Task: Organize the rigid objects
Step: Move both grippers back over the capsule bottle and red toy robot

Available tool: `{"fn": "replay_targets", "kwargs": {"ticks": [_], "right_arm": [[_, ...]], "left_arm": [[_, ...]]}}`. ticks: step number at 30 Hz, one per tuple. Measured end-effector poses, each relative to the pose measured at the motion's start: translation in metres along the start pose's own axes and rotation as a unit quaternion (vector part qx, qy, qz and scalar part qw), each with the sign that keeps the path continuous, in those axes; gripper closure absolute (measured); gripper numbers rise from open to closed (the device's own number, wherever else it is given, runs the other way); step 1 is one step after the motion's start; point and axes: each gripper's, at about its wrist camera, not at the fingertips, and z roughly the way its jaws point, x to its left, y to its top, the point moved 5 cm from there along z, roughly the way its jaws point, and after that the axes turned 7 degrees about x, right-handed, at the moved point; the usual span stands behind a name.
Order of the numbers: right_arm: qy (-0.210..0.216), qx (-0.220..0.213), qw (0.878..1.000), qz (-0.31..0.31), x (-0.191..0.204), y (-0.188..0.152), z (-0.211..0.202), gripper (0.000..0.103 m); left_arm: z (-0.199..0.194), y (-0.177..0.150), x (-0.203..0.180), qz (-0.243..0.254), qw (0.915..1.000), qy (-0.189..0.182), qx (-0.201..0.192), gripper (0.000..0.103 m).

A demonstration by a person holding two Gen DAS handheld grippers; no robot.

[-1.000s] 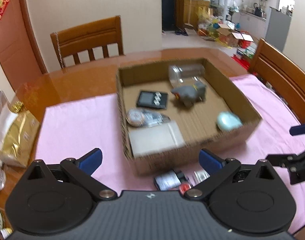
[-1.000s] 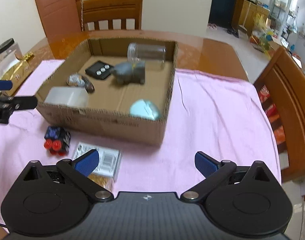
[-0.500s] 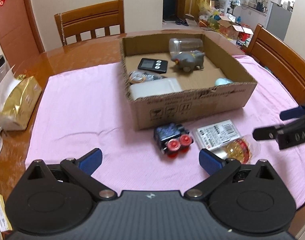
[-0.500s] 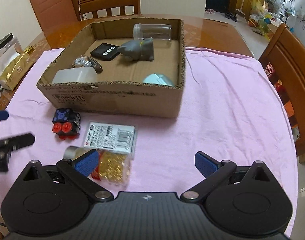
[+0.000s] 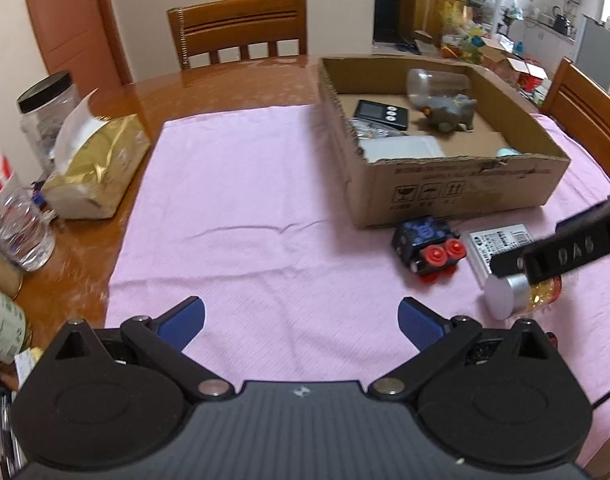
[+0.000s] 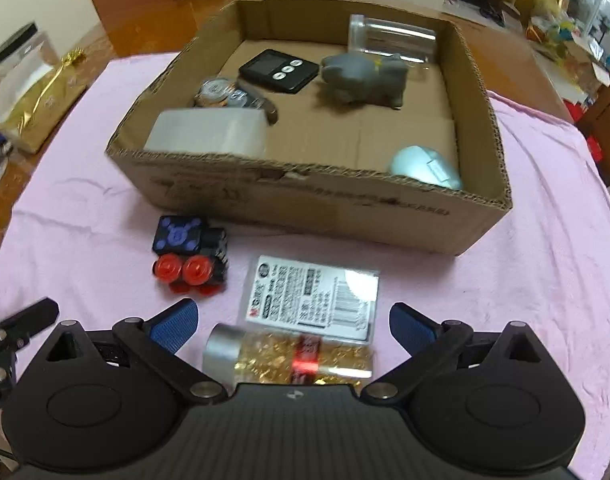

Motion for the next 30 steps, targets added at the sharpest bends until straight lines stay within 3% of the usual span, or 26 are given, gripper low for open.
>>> {"fn": "replay_targets", "kwargs": {"ticks": [5, 11, 21, 30], "right_arm": [[-0.026, 0.004, 0.999, -0.025, 0.005, -0.013, 0.010, 0.000], [-0.015, 0.007, 1.000, -0.010, -0.023, -0.027, 0.010, 0.000], [-0.031, 0.017, 0.999, -0.018, -0.079, -0.058, 0.019, 0.000], [-0.012, 0.009, 0.998, -0.056, -0.091, -0.062, 0.021, 0.000]], "left_arm": [[-0.002, -0.004, -0.006, -0.011, 0.9999, -0.002, 0.006, 0.001], [-0.003, -0.006, -0.031, 0.009, 0.9995, -0.027, 0.015, 0.001], [-0.004, -0.015, -0.083, 0.080, 0.9940, -0.067, 0.032, 0.001], [0.005, -0.029, -0.122, 0.142, 0.9824, -0.110, 0.051, 0.001]]}}
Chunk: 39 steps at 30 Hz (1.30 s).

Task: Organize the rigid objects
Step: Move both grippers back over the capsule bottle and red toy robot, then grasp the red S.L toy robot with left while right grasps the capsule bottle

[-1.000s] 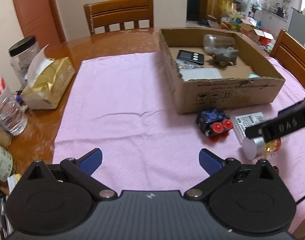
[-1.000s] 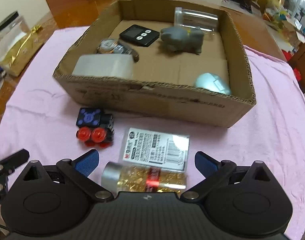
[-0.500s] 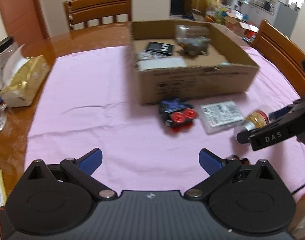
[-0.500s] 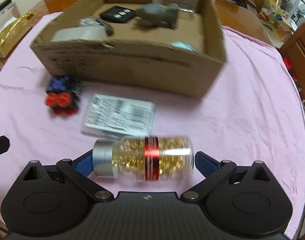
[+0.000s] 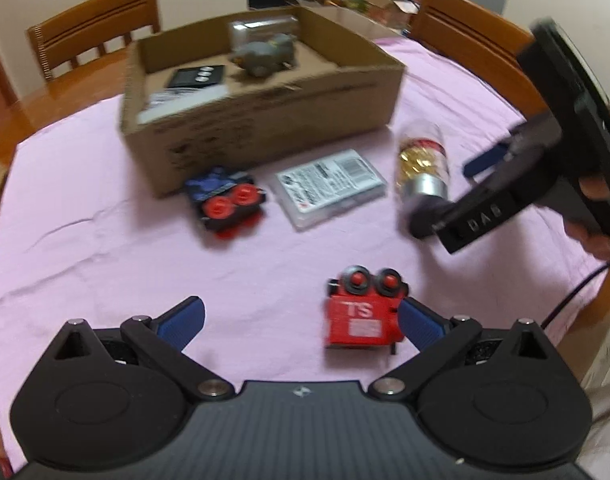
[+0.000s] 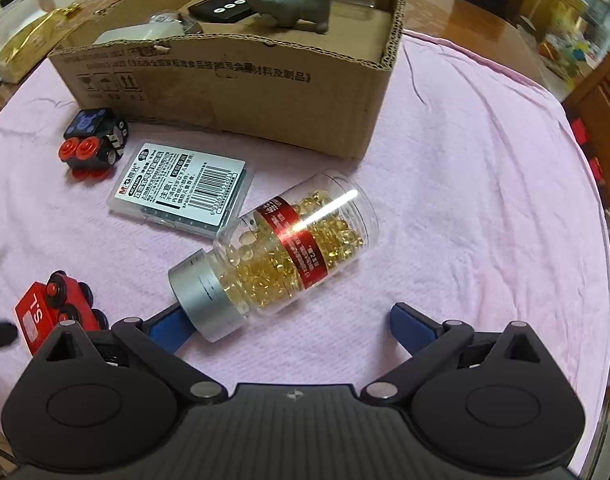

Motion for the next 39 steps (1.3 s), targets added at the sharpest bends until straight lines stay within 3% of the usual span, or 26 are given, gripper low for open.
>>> {"fn": "replay_targets", "kwargs": {"ticks": [7, 15, 19, 29, 39], "right_arm": [[0.003, -0.015, 1.000, -0.014, 0.000, -0.001, -0.001, 0.000], [0.004, -0.017, 1.000, -0.015, -0.002, -0.005, -0.003, 0.000], [0.004, -0.023, 1.000, -0.015, -0.002, -0.006, -0.005, 0.000], [0.004, -0.031, 0.999, -0.016, 0.000, -0.007, -0.005, 0.000], [0.026, -0.045, 0.995, -0.085, -0.003, -0.004, -0.006, 0.000]], "left_arm": [[0.028, 0.001, -0.014, 0.004, 0.9995, -0.017, 0.025, 0.001], [0.039, -0.004, 0.005, -0.026, 0.9983, 0.048, 0.024, 0.001], [0.039, -0.009, 0.023, -0.060, 0.9968, 0.048, 0.021, 0.003], [0.029, -0.010, 0.001, -0.052, 0.9978, 0.040, 0.006, 0.049], [0.029, -0.008, 0.008, -0.061, 0.9972, 0.044, 0.003, 0.052]]}}
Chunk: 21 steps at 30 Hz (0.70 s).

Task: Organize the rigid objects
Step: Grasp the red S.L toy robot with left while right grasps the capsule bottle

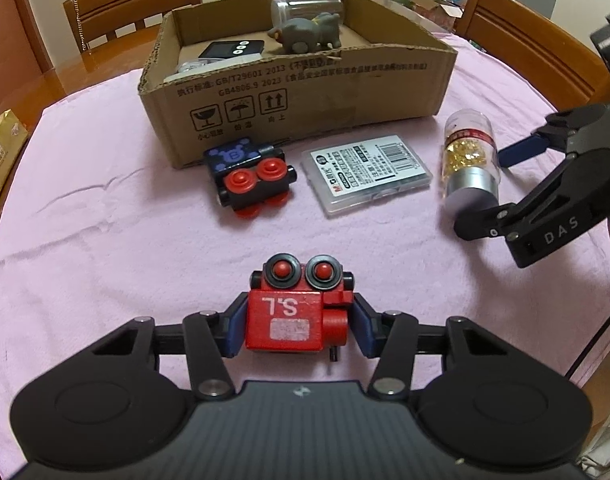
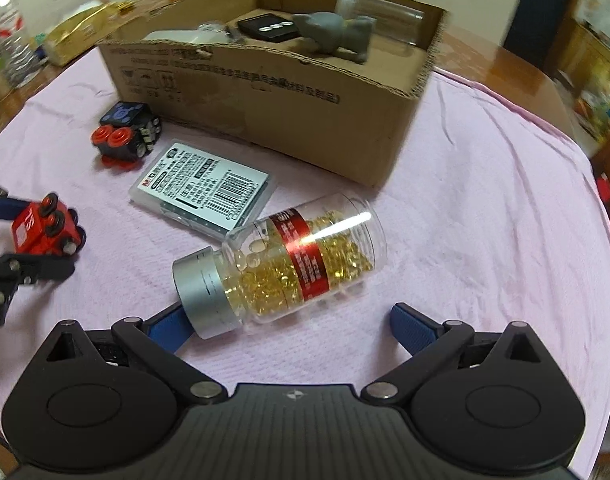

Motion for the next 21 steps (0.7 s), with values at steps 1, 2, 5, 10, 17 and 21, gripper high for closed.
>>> {"fn": "replay_targets", "kwargs": {"ticks": [1, 2, 5, 10, 17, 21], "right_arm": [[0.003, 0.002, 1.000, -0.009, 0.000, 0.002, 0.000, 0.000], [0.007, 0.005, 1.000, -0.018, -0.001, 0.004, 0.001, 0.000], [0.013, 0.010, 0.999, -0.043, -0.001, 0.010, 0.002, 0.000], [0.018, 0.013, 0.997, -0.069, -0.001, 0.021, 0.005, 0.000], [0.018, 0.017, 0.994, -0.103, 0.002, 0.034, 0.009, 0.000], [0.022, 0.023, 0.994, -0.103, 0.005, 0.038, 0.008, 0.000]], "left_arm": [[0.000, 0.000, 0.000, 0.000, 1.0000, 0.000, 0.000, 0.052], [0.000, 0.000, 0.000, -0.001, 1.0000, 0.001, -0.001, 0.052], [0.001, 0.000, 0.000, -0.005, 1.0000, 0.002, -0.003, 0.052], [0.001, 0.001, 0.000, -0.010, 0.9999, 0.004, -0.003, 0.052], [0.001, 0.002, 0.001, -0.015, 0.9999, 0.006, 0.000, 0.052], [0.002, 0.003, 0.001, -0.015, 0.9999, 0.005, 0.001, 0.052]]}}
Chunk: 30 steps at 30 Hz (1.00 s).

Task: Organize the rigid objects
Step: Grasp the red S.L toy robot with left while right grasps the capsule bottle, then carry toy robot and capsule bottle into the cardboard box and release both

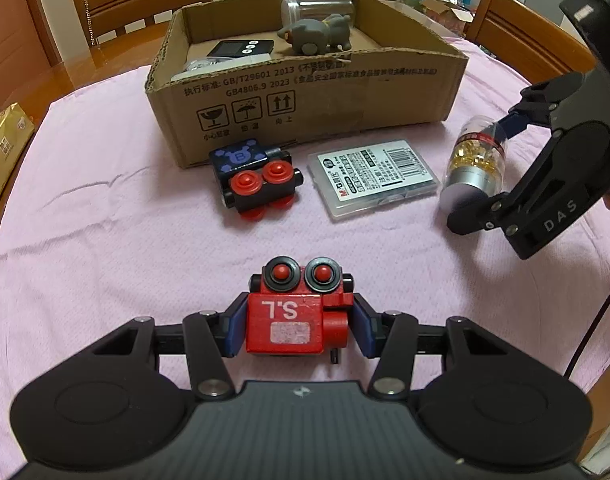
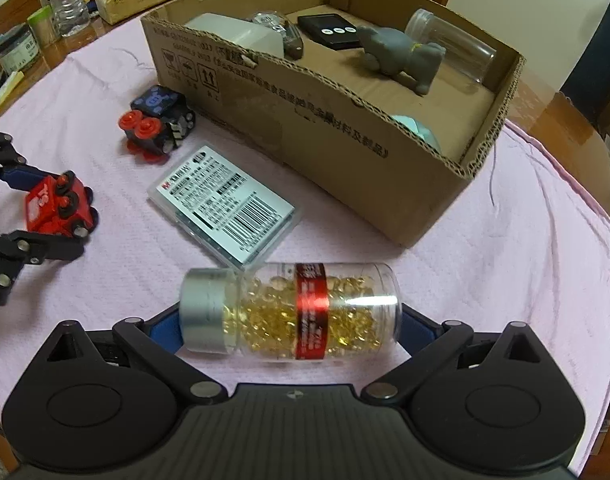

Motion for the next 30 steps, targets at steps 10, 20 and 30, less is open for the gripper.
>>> {"fn": "replay_targets", "kwargs": {"ticks": [10, 20, 30], "right_arm": [[-0.018, 0.002, 1.000, -0.001, 0.005, 0.000, -0.003, 0.005], [-0.028, 0.015, 0.999, 0.010, 0.008, -0.001, -0.004, 0.006], [-0.029, 0.019, 0.999, 0.025, 0.014, -0.005, -0.011, 0.007]], "left_arm": [[0.000, 0.001, 0.002, 0.002, 1.0000, 0.008, 0.005, 0.051], [-0.003, 0.001, 0.004, 0.013, 0.9998, 0.015, 0.007, 0.049], [-0.010, 0.003, 0.012, 0.022, 0.9995, -0.022, 0.009, 0.053]]}}
